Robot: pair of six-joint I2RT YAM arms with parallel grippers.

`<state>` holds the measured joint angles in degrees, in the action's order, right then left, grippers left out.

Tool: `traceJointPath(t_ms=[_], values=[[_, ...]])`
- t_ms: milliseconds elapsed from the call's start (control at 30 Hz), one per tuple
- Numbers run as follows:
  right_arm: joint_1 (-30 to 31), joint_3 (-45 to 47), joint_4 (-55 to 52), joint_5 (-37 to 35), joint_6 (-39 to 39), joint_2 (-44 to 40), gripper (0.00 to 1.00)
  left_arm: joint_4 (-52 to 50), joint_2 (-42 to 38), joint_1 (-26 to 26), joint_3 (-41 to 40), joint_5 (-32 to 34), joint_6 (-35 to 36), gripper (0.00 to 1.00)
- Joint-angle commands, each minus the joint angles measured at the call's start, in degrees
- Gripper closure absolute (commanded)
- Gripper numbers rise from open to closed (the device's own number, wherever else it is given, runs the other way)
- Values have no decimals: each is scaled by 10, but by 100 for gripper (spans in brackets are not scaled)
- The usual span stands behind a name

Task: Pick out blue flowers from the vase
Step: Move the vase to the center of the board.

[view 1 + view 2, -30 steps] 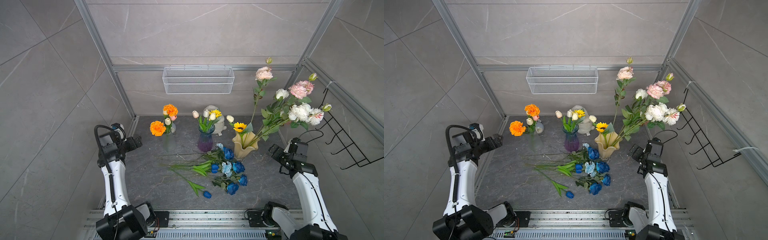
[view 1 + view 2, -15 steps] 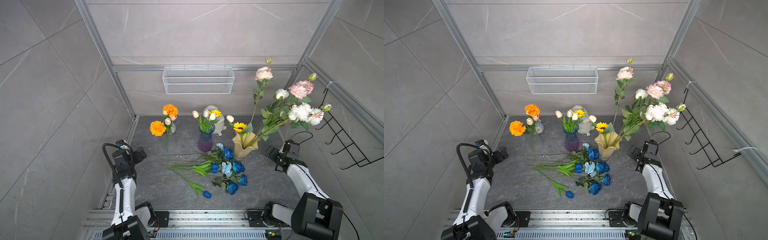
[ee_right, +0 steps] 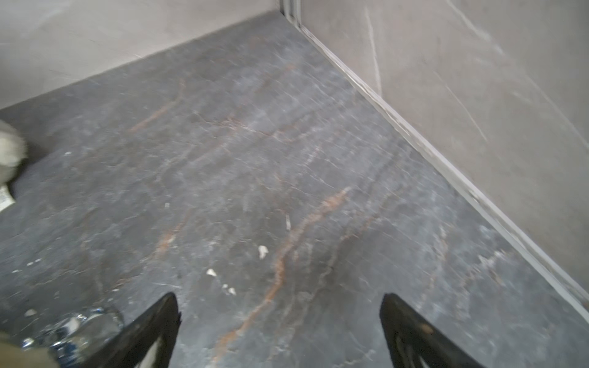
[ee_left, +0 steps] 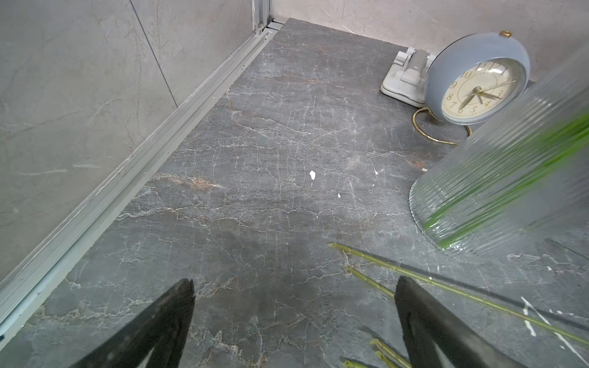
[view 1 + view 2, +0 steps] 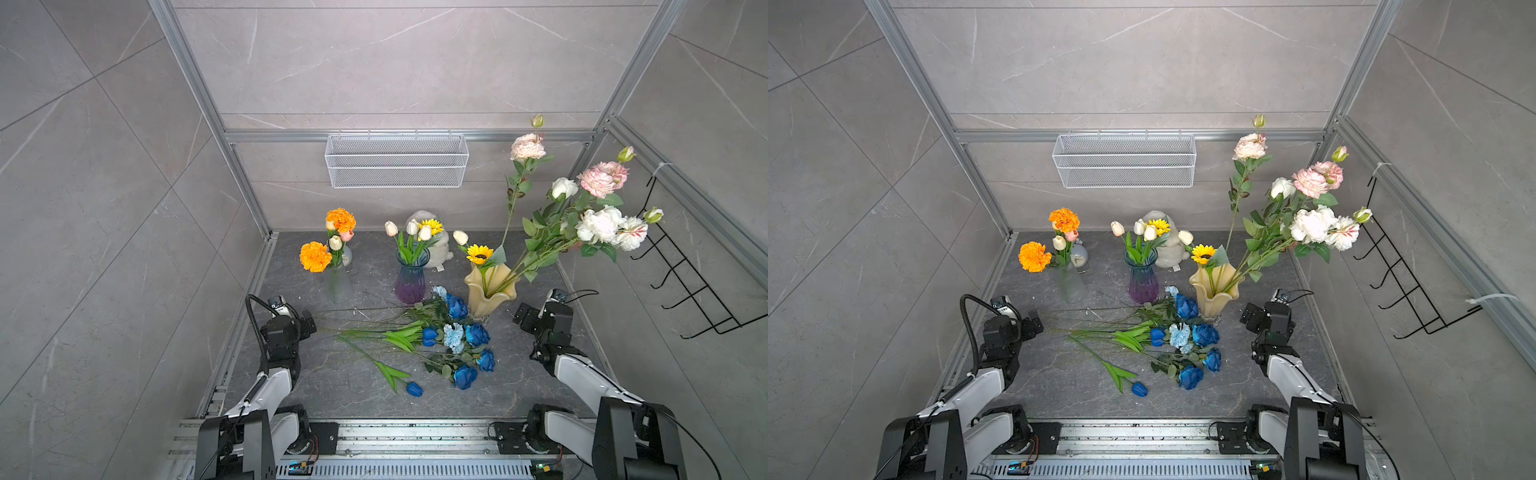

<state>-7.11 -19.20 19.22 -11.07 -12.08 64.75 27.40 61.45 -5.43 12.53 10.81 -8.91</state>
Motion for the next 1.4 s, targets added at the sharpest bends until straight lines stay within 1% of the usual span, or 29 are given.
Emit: traceJointPath(t_ms=[0, 67, 167, 300, 433, 500, 567, 633, 800, 867, 967, 1200, 1367], values=[[26, 20, 115, -49, 19, 11, 0, 130, 23, 6, -6, 37, 10, 0], [49, 24, 156, -59, 24, 39, 0, 173, 50, 12, -11, 40, 12, 0], [84, 29, 215, -86, 35, 67, 0, 192, 77, 22, 0, 37, 29, 0], [118, 23, 254, -128, 41, 99, 0, 243, 116, 22, -2, 20, 39, 0], [141, 34, 361, -148, 65, 163, 0, 266, 158, 22, 9, 5, 47, 0], [158, 22, 328, -158, 77, 158, 0, 286, 183, 22, 10, -6, 53, 0], [162, 27, 357, -163, 83, 168, 0, 302, 203, 23, 11, -23, 61, 0], [163, 30, 355, -158, 83, 165, 0, 307, 212, 23, 13, -26, 63, 0], [164, 45, 392, -140, 91, 169, 0, 317, 247, 24, 28, -42, 71, 0], [164, 45, 395, -124, 96, 171, 0, 274, 238, 26, 44, -44, 72, 0], [164, 49, 415, -91, 110, 182, 0, 262, 243, 26, 54, -58, 79, 0], [164, 35, 402, -62, 120, 198, 0, 213, 246, 26, 80, -76, 86, 0], [164, 34, 400, -62, 119, 198, 0, 215, 246, 26, 79, -75, 86, 0]])
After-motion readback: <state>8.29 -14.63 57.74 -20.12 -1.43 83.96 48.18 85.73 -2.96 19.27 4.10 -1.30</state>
